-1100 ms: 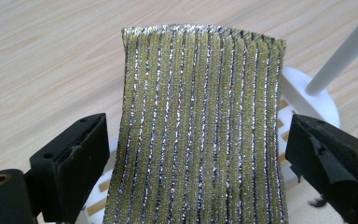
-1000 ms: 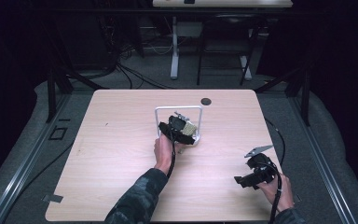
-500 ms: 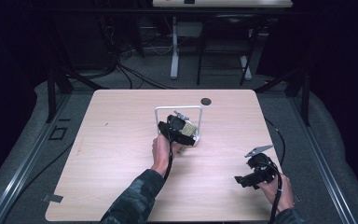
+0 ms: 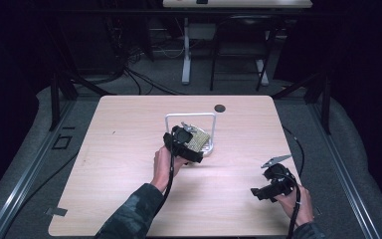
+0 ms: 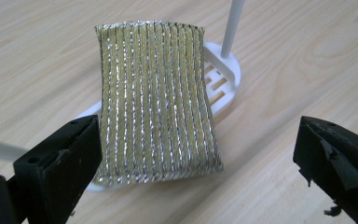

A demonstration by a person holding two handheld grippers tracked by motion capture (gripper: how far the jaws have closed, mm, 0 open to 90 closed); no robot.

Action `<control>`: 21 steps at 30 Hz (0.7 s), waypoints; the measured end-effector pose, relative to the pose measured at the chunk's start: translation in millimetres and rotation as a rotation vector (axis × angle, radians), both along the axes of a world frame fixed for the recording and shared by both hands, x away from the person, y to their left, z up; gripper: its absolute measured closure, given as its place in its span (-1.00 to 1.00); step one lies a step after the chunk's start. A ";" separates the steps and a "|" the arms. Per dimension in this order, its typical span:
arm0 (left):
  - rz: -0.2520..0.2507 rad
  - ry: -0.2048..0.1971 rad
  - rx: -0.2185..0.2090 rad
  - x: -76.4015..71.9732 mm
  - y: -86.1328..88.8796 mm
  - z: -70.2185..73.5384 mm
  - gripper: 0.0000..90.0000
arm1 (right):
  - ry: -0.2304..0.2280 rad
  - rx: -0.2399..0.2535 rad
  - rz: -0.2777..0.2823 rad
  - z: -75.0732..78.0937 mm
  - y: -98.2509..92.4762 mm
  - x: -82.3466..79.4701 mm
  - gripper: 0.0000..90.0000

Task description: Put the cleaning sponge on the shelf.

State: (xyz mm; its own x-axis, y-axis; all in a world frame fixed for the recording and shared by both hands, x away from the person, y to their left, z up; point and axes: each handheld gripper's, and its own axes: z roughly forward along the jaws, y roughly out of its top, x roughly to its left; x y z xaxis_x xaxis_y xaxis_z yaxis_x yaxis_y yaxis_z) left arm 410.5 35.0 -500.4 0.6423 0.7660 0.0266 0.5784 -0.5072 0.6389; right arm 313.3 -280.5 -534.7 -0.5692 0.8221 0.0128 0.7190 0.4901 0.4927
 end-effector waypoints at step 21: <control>-0.029 -0.001 -0.014 -39.0 67.1 15.8 -1.00 | 0.003 -0.009 -0.004 -1.3 1.4 0.4 -0.83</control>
State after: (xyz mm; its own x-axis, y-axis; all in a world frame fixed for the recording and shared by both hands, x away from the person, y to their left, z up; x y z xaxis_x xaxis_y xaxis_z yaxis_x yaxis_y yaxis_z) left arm 371.5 102.1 -484.7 0.6645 0.7471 0.0170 0.5624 -0.5150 0.6469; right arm 313.7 -279.1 -536.0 -0.5655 0.8247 0.0073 0.7226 0.4911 0.4865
